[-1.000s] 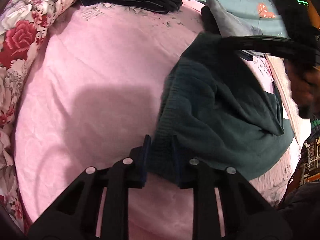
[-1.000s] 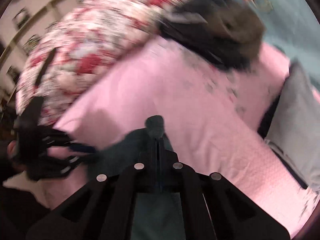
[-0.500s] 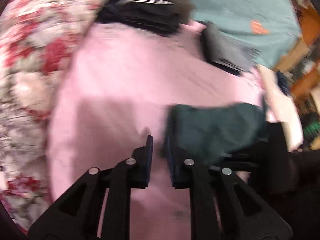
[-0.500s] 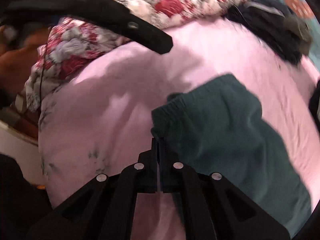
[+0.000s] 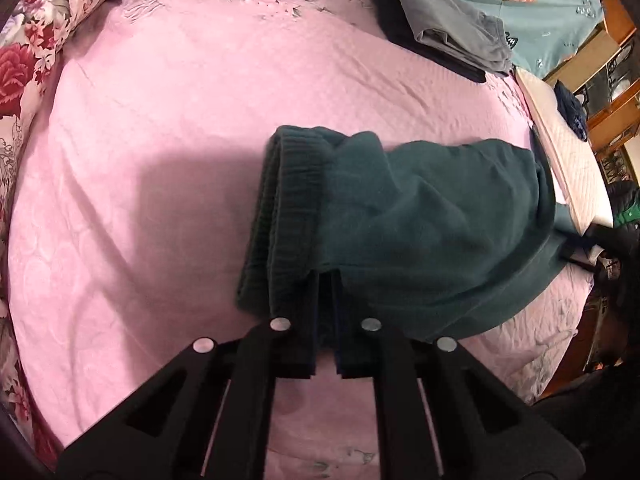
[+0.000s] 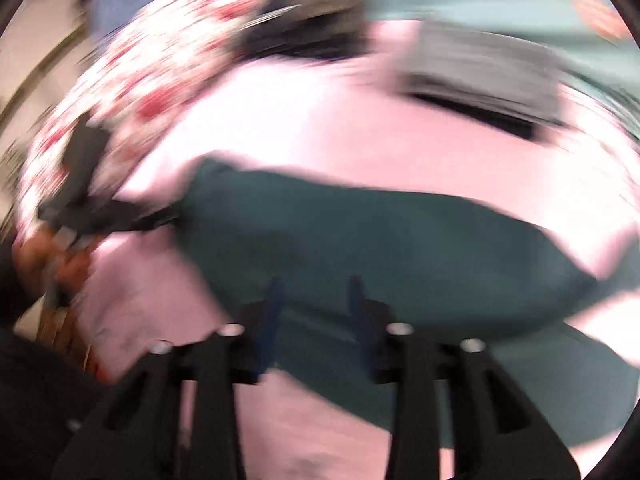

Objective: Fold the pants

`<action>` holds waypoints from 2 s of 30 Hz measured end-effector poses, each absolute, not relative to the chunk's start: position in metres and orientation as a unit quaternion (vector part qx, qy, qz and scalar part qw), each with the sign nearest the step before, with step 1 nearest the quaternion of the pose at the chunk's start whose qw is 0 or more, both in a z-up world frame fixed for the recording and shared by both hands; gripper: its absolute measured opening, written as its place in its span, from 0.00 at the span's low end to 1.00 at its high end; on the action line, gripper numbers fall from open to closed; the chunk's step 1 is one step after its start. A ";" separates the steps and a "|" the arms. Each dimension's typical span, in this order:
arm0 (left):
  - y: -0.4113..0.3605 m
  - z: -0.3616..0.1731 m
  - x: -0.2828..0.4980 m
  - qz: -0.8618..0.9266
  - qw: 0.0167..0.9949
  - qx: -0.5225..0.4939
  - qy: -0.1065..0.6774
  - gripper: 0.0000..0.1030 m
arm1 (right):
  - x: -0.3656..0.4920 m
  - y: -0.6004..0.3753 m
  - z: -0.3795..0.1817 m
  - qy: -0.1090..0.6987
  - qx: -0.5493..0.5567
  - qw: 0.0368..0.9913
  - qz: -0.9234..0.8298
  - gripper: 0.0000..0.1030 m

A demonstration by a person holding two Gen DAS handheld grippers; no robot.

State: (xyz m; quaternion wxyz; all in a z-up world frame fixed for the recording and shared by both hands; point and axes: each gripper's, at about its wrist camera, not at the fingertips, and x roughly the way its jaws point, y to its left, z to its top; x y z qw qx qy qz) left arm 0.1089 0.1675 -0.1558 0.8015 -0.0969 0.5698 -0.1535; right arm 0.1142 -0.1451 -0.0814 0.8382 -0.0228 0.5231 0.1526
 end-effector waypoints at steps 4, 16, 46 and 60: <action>0.169 -0.155 0.110 -0.138 0.801 -0.100 0.573 0.07 | 0.162 -0.289 -0.063 0.519 0.069 0.851 -0.032 0.44; 0.148 -0.152 0.107 -0.038 0.809 -0.065 0.583 0.08 | 0.312 -0.476 -0.146 0.553 0.262 0.762 -0.212 0.43; 0.133 -0.152 0.121 0.000 0.792 -0.039 0.610 0.07 | -0.010 -0.572 -0.145 0.449 0.501 0.706 -0.220 0.09; 0.120 -0.153 0.128 0.021 0.788 -0.013 0.615 0.08 | 0.103 -0.561 -0.120 0.597 0.181 0.768 -0.144 0.35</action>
